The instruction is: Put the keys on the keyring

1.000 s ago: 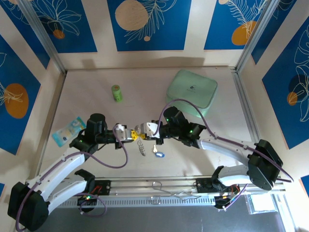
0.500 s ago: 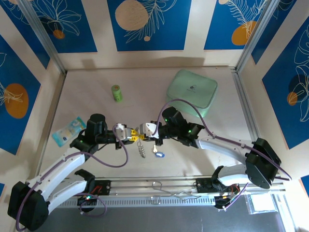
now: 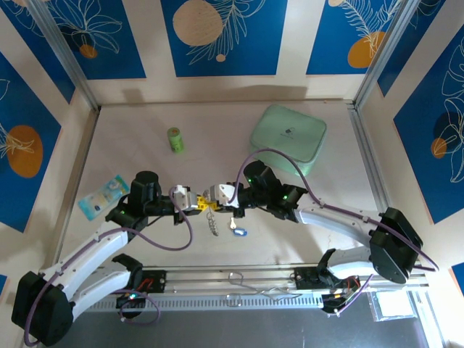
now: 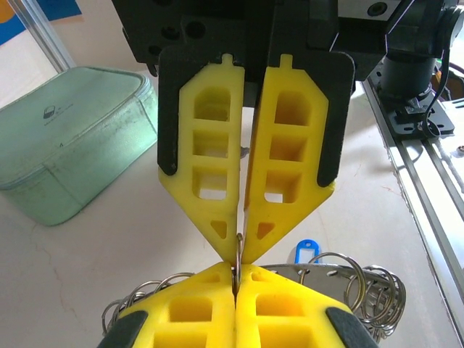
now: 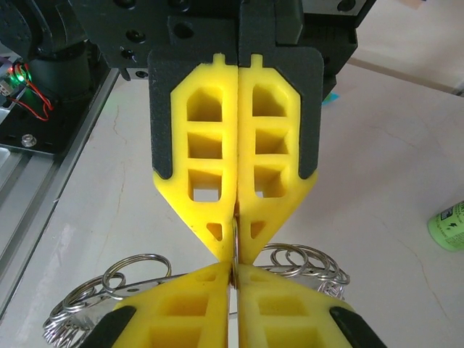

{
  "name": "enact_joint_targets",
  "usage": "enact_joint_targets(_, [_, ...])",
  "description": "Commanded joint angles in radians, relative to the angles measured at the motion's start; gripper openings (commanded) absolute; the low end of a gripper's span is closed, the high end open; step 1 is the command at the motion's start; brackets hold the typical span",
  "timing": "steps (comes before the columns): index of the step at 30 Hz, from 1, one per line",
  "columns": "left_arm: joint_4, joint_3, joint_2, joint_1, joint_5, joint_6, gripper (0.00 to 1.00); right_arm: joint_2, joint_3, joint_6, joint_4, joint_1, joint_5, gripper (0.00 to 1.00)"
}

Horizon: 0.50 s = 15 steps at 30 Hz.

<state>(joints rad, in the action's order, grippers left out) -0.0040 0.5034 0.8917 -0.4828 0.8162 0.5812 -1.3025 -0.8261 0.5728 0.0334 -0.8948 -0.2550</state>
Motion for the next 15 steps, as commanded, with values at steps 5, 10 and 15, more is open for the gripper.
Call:
enact_joint_targets(5, [0.019,0.026,0.009,-0.028,0.071,0.04,0.0,0.023,0.009,-0.002,0.013,-0.009,-0.006,0.11])
enact_joint_targets(10, [-0.001,0.029,0.009,-0.033,0.06,0.057,0.0,0.02,0.002,0.003,-0.006,-0.011,-0.004,0.17])
enact_joint_targets(15, [-0.011,0.03,0.007,-0.037,0.047,0.068,0.0,0.04,0.009,0.016,-0.033,-0.007,-0.004,0.23])
